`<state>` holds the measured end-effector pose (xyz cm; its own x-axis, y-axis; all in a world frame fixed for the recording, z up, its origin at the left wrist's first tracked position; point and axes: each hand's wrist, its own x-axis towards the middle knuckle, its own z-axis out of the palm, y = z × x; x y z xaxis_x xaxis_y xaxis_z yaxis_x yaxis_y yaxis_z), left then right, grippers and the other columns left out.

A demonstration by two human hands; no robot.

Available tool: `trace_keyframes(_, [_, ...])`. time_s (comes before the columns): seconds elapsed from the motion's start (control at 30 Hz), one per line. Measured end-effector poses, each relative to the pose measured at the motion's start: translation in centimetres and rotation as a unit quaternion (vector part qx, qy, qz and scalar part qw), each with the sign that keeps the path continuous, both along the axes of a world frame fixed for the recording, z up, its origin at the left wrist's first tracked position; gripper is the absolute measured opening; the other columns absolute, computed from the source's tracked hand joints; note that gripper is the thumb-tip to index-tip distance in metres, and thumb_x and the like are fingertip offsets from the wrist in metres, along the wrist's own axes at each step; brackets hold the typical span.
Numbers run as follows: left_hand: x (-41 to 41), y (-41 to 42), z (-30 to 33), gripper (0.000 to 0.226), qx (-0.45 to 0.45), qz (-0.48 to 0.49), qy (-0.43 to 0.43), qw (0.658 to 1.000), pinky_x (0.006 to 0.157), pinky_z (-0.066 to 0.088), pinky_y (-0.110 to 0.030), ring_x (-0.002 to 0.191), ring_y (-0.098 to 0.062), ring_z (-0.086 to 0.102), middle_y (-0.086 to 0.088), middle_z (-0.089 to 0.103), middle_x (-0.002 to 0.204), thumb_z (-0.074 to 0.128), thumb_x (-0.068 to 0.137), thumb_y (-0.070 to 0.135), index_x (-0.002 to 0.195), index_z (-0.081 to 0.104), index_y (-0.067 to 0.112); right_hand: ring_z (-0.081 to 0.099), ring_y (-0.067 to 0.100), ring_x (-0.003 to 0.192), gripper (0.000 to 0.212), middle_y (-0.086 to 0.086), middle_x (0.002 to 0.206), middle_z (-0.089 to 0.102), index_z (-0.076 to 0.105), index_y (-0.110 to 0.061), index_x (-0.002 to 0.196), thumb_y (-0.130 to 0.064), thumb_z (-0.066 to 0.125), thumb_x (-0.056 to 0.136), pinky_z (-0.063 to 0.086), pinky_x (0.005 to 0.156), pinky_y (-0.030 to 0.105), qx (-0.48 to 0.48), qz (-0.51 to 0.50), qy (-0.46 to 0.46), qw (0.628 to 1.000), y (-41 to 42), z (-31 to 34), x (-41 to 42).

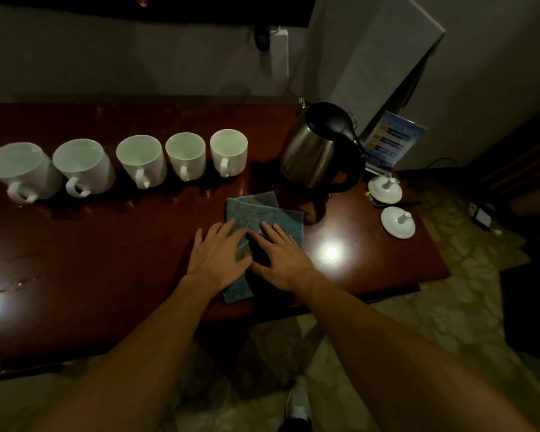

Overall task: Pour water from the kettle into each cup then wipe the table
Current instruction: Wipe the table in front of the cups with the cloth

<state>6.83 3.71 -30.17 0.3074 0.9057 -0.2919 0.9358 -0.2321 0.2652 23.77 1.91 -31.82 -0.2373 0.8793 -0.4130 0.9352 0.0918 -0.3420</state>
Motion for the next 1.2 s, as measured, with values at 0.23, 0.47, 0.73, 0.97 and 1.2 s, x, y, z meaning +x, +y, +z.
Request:
trace_keyframes(0.23, [1.1, -0.3, -0.5, 0.061, 0.004, 0.009, -0.026, 1.000, 0.121, 0.009, -0.052, 0.149, -0.018, 0.014, 0.005, 0.022, 0.161, 0.050, 0.096, 0.040, 0.152, 0.029, 0.029, -0.006, 0.023, 0.157, 0.080, -0.001, 0.171, -0.007, 0.006, -0.033, 0.162, -0.056, 0.050, 0.099, 0.010, 0.127, 0.045, -0.002, 0.031, -0.010, 0.999, 0.5, 0.3, 0.8])
trace_keyframes(0.47, [-1.5, 0.5, -0.9, 0.068, -0.012, 0.003, 0.021, 1.000, 0.121, 0.008, -0.055, 0.151, -0.019, 0.009, 0.007, 0.010, 0.164, 0.045, 0.097, 0.047, 0.155, 0.017, 0.026, -0.007, 0.025, 0.157, 0.078, 0.001, 0.171, -0.007, 0.007, -0.033, 0.162, -0.056, 0.049, 0.100, 0.005, 0.125, 0.048, 0.001, 0.030, -0.015, 0.999, 1.1, 0.1, -1.4])
trace_keyframes(0.73, [-12.2, 0.7, -1.4, 0.069, -0.008, 0.090, 0.039, 0.995, 0.121, 0.010, -0.054, 0.150, -0.019, 0.010, 0.008, 0.008, 0.165, 0.042, 0.098, 0.051, 0.156, 0.014, 0.027, -0.011, 0.028, 0.157, 0.076, 0.002, 0.171, -0.008, 0.008, -0.031, 0.162, -0.050, 0.050, 0.102, -0.001, 0.125, 0.049, 0.008, 0.080, 0.025, 0.996, 3.2, -0.6, -13.2])
trace_keyframes(0.97, [-26.7, -2.9, -2.1, 0.067, 0.033, 0.189, 0.057, 0.980, 0.119, 0.012, -0.054, 0.150, -0.020, 0.014, 0.006, 0.016, 0.164, 0.043, 0.097, 0.049, 0.155, 0.021, 0.025, -0.013, 0.027, 0.156, 0.076, 0.001, 0.171, -0.010, 0.009, -0.032, 0.162, -0.046, 0.053, 0.101, -0.003, 0.125, 0.048, 0.001, 0.195, 0.038, 0.980, 3.9, -0.6, -28.0])
trace_keyframes(1.2, [-36.8, -6.1, -2.1, 0.064, 0.044, 0.260, 0.090, 0.960, 0.116, 0.017, -0.056, 0.146, -0.023, 0.026, -0.001, 0.034, 0.157, 0.054, 0.092, 0.045, 0.149, 0.037, 0.019, -0.012, 0.029, 0.156, 0.078, 0.004, 0.171, -0.009, 0.009, -0.030, 0.162, -0.039, 0.056, 0.100, -0.003, 0.126, 0.050, -0.002, 0.265, 0.031, 0.964, 2.3, -0.8, -39.4])
